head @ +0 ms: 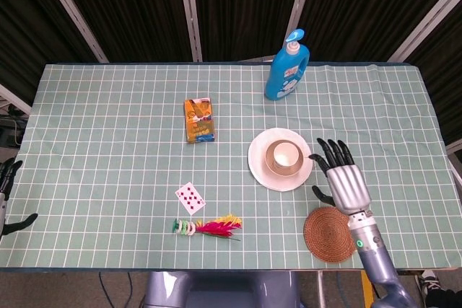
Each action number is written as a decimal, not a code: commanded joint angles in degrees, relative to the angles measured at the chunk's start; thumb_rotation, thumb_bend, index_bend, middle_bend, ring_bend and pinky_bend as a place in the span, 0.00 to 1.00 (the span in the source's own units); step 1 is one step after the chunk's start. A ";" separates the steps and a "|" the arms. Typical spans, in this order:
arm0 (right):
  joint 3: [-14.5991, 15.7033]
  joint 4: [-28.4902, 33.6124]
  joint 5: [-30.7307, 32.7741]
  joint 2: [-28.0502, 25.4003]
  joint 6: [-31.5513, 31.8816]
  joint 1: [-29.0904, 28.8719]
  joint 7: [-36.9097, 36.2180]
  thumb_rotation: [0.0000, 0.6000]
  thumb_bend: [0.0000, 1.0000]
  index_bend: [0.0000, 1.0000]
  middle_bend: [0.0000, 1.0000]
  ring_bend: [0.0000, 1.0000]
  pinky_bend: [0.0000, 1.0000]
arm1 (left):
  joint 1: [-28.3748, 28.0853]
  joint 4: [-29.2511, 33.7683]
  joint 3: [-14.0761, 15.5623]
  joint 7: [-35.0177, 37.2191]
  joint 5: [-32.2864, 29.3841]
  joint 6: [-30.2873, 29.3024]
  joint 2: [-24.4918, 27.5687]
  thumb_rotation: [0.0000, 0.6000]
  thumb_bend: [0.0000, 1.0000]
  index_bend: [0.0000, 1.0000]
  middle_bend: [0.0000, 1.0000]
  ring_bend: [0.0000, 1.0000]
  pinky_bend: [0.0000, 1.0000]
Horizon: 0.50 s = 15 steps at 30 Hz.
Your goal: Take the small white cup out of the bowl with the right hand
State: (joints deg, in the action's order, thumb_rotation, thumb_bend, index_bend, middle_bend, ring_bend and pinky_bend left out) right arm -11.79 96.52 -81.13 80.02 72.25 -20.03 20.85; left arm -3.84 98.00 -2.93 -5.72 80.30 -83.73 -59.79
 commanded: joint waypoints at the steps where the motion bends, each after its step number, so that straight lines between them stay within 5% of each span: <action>1: -2.36 -1.47 3.70 3.59 -2.78 -2.94 2.59 1.00 0.21 0.31 0.05 0.00 0.00 | -0.03 -0.10 -0.03 0.20 0.00 0.07 0.04 1.00 0.00 0.00 0.00 0.00 0.00; 15: -4.40 -8.79 11.33 11.85 -6.05 -8.83 5.73 1.00 0.26 0.41 0.11 0.00 0.00 | -0.06 -0.23 -0.16 1.69 -0.05 0.29 0.42 1.00 0.00 0.00 0.00 0.00 0.00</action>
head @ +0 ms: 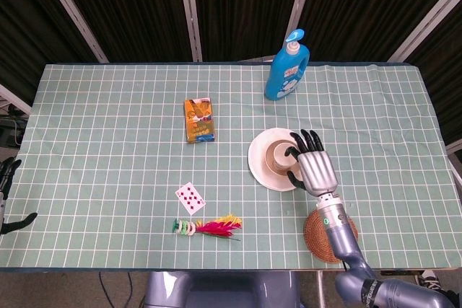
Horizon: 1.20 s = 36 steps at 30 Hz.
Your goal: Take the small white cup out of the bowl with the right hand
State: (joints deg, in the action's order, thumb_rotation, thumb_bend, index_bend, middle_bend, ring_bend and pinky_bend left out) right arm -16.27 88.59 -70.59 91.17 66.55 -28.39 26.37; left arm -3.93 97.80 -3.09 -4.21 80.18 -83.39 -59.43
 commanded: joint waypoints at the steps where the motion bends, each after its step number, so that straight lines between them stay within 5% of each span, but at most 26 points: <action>1: 0.25 -1.41 1.18 1.08 -0.50 -0.69 0.24 1.00 0.27 0.41 0.11 0.00 0.00 | 0.01 -0.10 -0.02 0.30 0.05 -0.01 0.08 1.00 0.00 0.00 0.00 0.00 0.00; 16: 1.71 -10.25 3.38 5.57 -2.14 -2.63 -3.20 1.00 0.28 0.49 0.18 0.00 0.00 | -0.14 -0.18 -0.09 0.90 -0.09 0.39 0.21 1.00 0.00 0.00 0.00 0.00 0.00; 21: 1.92 -12.10 3.58 6.57 -2.34 -3.17 -4.11 1.00 0.36 0.55 0.21 0.00 0.00 | -0.22 -0.29 -0.16 1.10 -0.29 0.58 0.24 1.00 0.00 0.00 0.00 0.00 0.00; 36: 1.99 -7.42 0.62 3.57 1.99 -2.64 -4.29 1.00 0.43 0.64 0.24 0.00 0.00 | -0.43 -0.20 -0.01 0.63 -0.10 0.88 0.11 1.00 0.00 0.00 0.00 0.00 0.00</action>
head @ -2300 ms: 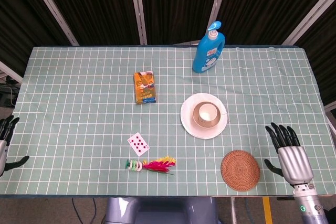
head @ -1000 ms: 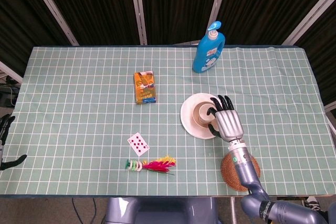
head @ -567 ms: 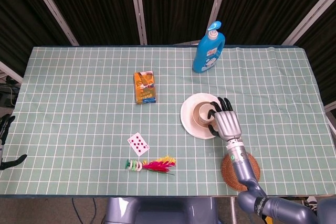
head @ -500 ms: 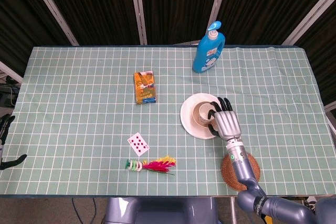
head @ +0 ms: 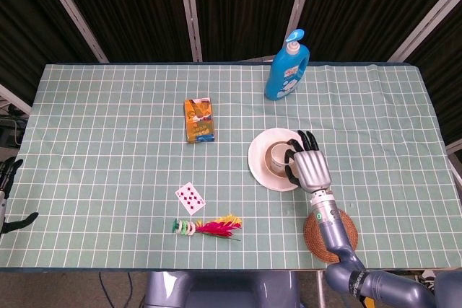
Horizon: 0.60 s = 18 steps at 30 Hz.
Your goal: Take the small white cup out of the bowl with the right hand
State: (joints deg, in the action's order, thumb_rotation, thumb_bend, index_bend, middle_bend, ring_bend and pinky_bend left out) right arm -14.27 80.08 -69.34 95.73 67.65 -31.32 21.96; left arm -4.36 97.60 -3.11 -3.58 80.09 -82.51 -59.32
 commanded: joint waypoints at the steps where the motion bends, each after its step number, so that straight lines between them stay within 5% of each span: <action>1: 0.03 1.66 -1.08 -1.63 1.44 0.48 0.17 1.00 0.43 0.64 0.24 0.00 0.00 | 0.00 0.00 0.02 -0.05 0.00 0.02 0.01 1.00 0.00 0.00 0.00 0.00 0.00; 11: -0.19 6.04 -5.10 -13.38 10.74 7.04 -4.81 1.00 0.43 0.64 0.24 0.00 0.00 | 0.00 0.18 -0.12 0.34 -0.17 -0.03 0.24 1.00 0.00 0.00 0.00 0.00 0.00; 18: 1.68 1.40 -1.40 -14.74 8.45 10.14 -8.99 1.00 0.42 0.64 0.25 0.00 0.00 | 0.00 0.49 -0.12 -0.08 -0.14 -0.17 0.27 1.00 0.00 0.00 0.00 0.00 0.00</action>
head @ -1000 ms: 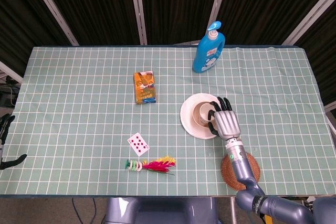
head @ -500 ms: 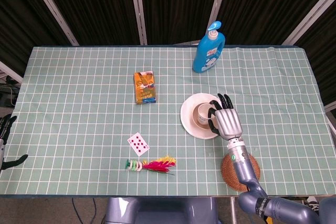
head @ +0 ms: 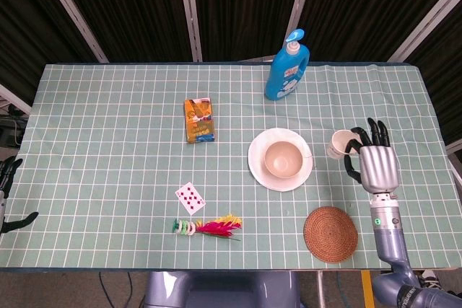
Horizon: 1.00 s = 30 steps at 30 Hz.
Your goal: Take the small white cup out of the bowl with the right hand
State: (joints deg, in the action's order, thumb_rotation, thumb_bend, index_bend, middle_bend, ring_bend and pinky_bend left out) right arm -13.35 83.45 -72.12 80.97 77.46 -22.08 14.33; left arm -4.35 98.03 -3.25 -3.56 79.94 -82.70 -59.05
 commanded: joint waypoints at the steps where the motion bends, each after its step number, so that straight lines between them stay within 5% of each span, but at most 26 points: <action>1: 0.92 -2.56 1.66 0.20 -1.69 1.04 -1.70 1.00 0.42 0.64 0.25 0.00 0.00 | -0.02 0.08 0.03 -0.16 -0.01 0.05 0.01 1.00 0.00 0.00 0.00 0.00 0.00; 14: 2.02 -12.78 5.04 6.00 -6.88 1.21 -4.63 1.00 0.37 0.64 0.24 0.00 0.00 | -0.25 -0.10 -0.03 -0.25 -0.57 0.67 0.06 1.00 0.00 0.00 0.00 0.00 0.00; 22: 2.59 -13.60 4.97 6.58 -7.54 1.75 -4.62 1.00 0.34 0.64 0.23 0.00 0.00 | -0.30 -0.04 -0.01 -0.63 -0.53 0.61 -0.05 1.00 0.00 0.00 0.00 0.00 0.00; 30: 3.40 -12.21 5.40 5.00 -9.14 2.49 -3.93 1.00 0.28 0.61 0.12 0.00 0.00 | -0.27 0.10 0.06 -1.01 -0.38 0.42 -0.14 1.00 0.00 0.00 0.00 0.00 0.00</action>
State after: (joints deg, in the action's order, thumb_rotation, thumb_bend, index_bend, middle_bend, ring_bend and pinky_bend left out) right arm -10.06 71.05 -66.77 86.16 68.50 -19.67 10.26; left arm -4.61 98.14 -3.19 -4.57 79.57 -82.29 -59.20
